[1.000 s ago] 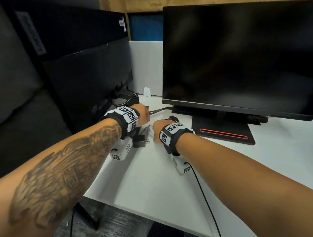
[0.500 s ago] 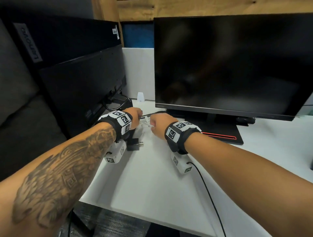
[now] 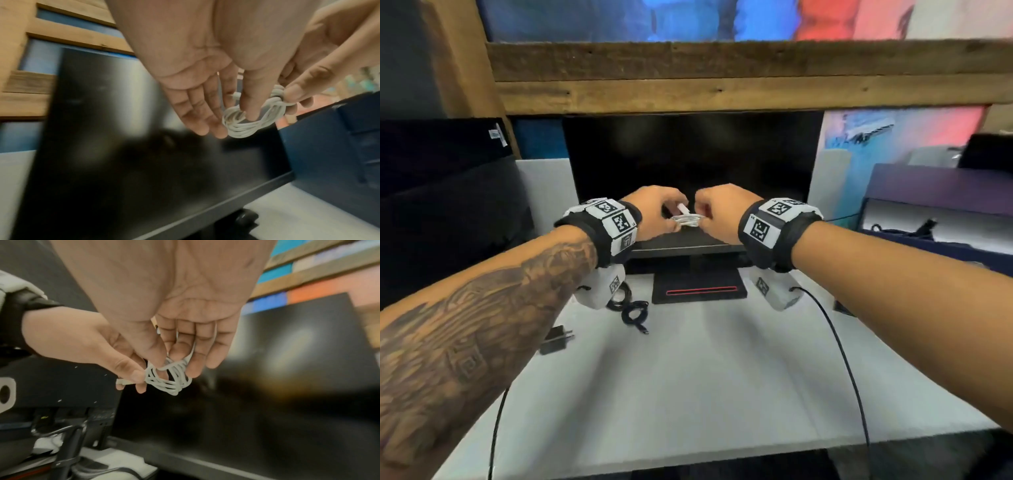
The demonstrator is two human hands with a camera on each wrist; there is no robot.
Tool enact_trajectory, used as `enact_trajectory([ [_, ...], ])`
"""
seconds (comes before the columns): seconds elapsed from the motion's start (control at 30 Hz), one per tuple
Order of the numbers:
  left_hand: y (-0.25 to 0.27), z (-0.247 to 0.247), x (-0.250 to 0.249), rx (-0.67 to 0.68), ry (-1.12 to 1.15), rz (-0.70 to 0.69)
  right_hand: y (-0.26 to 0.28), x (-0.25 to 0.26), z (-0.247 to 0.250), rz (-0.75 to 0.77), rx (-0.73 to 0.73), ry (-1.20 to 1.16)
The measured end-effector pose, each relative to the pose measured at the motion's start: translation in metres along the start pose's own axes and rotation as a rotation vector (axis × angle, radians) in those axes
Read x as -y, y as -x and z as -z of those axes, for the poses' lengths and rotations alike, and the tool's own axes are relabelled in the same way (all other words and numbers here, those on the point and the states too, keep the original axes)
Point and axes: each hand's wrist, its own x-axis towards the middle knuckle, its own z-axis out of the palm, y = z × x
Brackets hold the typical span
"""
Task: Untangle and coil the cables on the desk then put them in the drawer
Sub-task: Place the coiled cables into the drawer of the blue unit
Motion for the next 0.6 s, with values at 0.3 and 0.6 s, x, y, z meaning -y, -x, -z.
enact_trajectory([
  [0.3, -0.055, -0.011, -0.181, -0.104, 0.172, -0.346, 0.097, -0.116, 0.118, -0.230, -0.229, 0.143],
  [0.6, -0.083, -0.057, -0.320, -0.020, 0.104, -0.571, 0.194, -0.206, 0.171, -0.354, -0.188, 0.151],
])
